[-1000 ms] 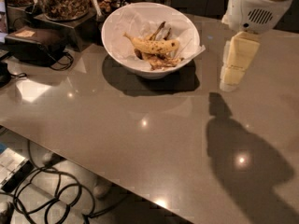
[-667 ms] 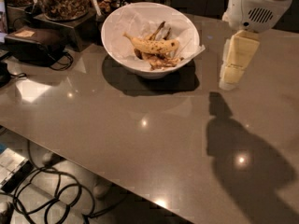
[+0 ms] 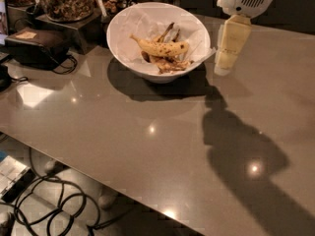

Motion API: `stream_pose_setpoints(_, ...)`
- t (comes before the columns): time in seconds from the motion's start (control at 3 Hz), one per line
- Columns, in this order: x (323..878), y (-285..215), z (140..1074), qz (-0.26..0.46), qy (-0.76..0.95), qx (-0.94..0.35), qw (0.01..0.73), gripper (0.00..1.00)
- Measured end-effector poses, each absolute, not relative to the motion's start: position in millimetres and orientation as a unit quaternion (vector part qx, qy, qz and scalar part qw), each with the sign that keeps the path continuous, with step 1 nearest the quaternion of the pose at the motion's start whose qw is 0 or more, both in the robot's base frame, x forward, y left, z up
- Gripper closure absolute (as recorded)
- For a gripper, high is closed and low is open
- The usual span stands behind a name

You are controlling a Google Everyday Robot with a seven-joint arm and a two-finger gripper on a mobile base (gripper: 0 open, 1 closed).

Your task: Pick banana from white bowl

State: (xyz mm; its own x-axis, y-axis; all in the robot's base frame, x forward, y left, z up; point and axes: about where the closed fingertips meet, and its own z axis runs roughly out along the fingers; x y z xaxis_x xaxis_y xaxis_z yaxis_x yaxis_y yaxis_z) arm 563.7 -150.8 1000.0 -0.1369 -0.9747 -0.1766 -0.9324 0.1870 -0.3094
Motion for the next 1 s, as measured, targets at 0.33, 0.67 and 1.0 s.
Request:
stream_pose_setpoints(0.33,595.7,-125.7,1011.6,-0.078,0.728,-0.657,0.18,0.0)
stream_pose_setpoints(0.67,600.3,-122.9,1011.7,-0.078,0.726,-0.658,0.186,0.0)
stream_pose_setpoints(1.0,625.5,-106.8,1016.4,-0.081,0.712,-0.67,0.193,0.0)
